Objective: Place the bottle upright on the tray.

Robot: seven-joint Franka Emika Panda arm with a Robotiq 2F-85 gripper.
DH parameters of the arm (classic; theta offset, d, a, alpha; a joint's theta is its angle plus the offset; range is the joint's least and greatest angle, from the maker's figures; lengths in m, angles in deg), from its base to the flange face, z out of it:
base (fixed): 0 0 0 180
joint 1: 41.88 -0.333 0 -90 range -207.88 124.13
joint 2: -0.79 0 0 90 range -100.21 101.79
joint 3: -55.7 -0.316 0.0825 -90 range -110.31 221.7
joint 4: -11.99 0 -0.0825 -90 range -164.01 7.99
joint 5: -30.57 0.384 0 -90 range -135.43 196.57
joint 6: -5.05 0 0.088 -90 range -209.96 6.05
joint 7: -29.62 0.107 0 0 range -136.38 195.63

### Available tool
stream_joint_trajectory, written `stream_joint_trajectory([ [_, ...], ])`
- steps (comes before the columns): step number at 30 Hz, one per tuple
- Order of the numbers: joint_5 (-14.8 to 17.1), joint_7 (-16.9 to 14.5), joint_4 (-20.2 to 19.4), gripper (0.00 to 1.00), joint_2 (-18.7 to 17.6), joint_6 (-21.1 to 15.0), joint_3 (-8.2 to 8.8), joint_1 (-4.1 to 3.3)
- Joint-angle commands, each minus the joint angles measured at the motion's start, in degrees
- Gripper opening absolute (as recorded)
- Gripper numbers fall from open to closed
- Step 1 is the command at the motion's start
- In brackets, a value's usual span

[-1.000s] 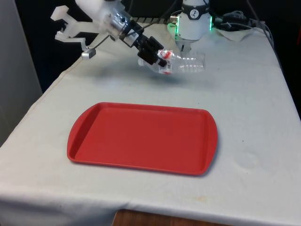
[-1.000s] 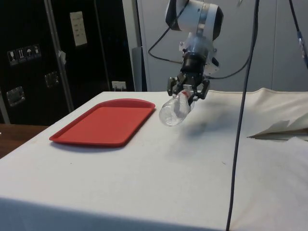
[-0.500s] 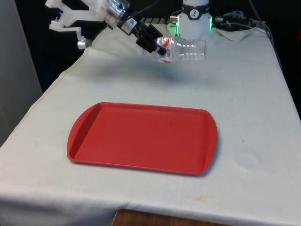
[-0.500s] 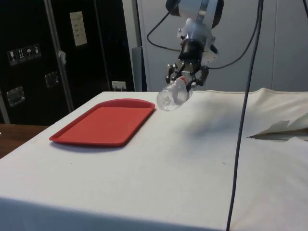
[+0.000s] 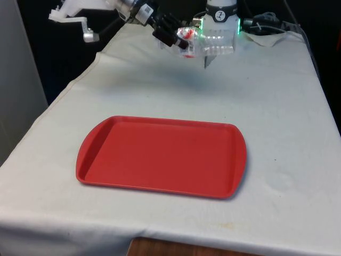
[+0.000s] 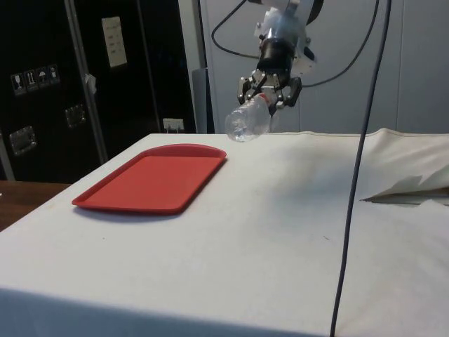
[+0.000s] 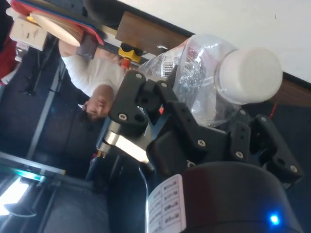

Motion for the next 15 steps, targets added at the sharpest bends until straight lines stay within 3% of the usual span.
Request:
stream_joint_trajectory([
  [1, -0.7, 1.0, 0.2, 0.34, 0.6, 0.2, 0.23, -0.23],
  [5, -1.9, 3.2, 0.7, 0.34, 2.0, 1.0, 0.23, -0.17],
  [6, -1.3, 2.3, 0.6, 0.34, 1.5, 0.9, 0.06, 0.00],
  [8, -2.6, 4.5, 1.2, 0.34, 2.7, 1.3, 0.17, -0.17],
  [14, -4.2, 6.8, 2.2, 0.34, 3.3, 1.2, 0.11, -0.34],
  [15, -3.6, 6.0, 2.1, 0.34, 2.9, 1.4, 0.00, -0.11],
])
